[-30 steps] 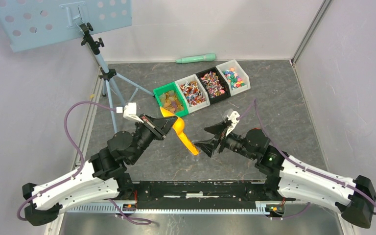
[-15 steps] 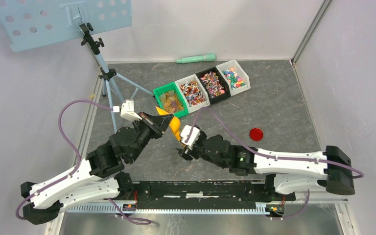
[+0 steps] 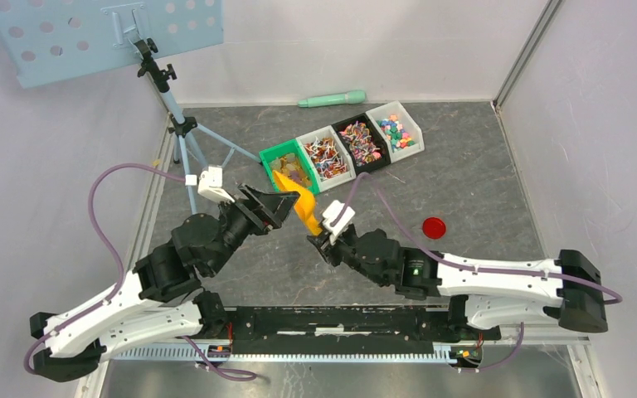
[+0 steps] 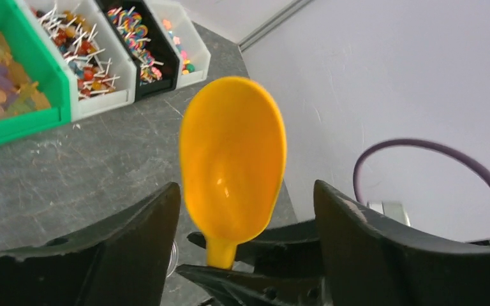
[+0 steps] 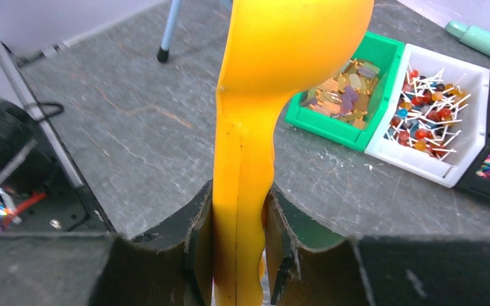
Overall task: Pack the candies
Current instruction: Pick up the spatula from the center of the board.
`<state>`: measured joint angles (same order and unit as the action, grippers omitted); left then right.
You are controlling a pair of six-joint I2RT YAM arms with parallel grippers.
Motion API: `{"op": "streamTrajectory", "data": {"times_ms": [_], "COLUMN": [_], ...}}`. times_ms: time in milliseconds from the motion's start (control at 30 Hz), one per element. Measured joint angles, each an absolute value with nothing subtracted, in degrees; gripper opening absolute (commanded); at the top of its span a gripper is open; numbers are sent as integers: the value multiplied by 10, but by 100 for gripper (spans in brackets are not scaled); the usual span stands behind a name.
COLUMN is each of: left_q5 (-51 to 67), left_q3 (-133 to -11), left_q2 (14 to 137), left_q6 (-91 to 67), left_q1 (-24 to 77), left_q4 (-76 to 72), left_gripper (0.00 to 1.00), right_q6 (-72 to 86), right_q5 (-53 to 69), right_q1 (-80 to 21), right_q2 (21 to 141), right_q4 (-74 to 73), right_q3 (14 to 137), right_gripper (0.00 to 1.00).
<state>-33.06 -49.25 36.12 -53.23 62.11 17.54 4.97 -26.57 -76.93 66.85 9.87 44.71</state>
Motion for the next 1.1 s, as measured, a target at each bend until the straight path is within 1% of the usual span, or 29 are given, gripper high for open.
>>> {"op": "streamTrajectory", "data": {"times_ms": [33, 100, 333, 500, 633, 667, 733, 800, 900, 967, 1000, 1033, 1067, 1100], "left_q5": [-322, -309, -294, -295, -287, -282, -279, -279, -279, -279, -280, -282, -284, -284], "left_q3": [-497, -508, -530, -539, -549, -551, -554, -554, -554, -553, -553, -550, -547, -544], "left_q2": [360, 359, 338, 334, 337, 339, 345, 354, 363, 365, 365, 363, 361, 359], "left_q6": [-519, -495, -444, -439, -439, -438, -437, -435, -434, -435, -436, -440, -446, -454], "left_q1": [621, 621, 621, 621, 621, 621, 621, 621, 621, 621, 621, 621, 621, 621], "left_q4": [176, 180, 230, 251, 250, 249, 249, 250, 251, 251, 251, 248, 247, 244], "left_gripper": [90, 91, 87, 85, 86, 84, 78, 69, 51, 35, 25, 17, 7, 3], "right_q6": [62, 90, 193, 241, 260, 267, 275, 284, 291, 291, 291, 290, 288, 286], "right_q5": [-265, -249, -100, -16, 22, 31, 44, 59, 78, 81, 81, 80, 79, 78], "right_q1": [-767, -756, -695, -694, -694, -694, -694, -694, -694, -694, -694, -694, -694, -694], "right_q2": [659, 637, 573, 565, 568, 571, 576, 582, 589, 589, 589, 589, 589, 589], "right_q4": [100, 111, 185, 216, 226, 229, 235, 241, 246, 245, 244, 243, 241, 236], "right_q3": [444, 435, 391, 380, 380, 380, 378, 376, 373, 371, 371, 371, 371, 371], "right_gripper": [16, 17, 16, 17, 17, 17, 18, 19, 22, 24, 26, 31, 39, 46]}}
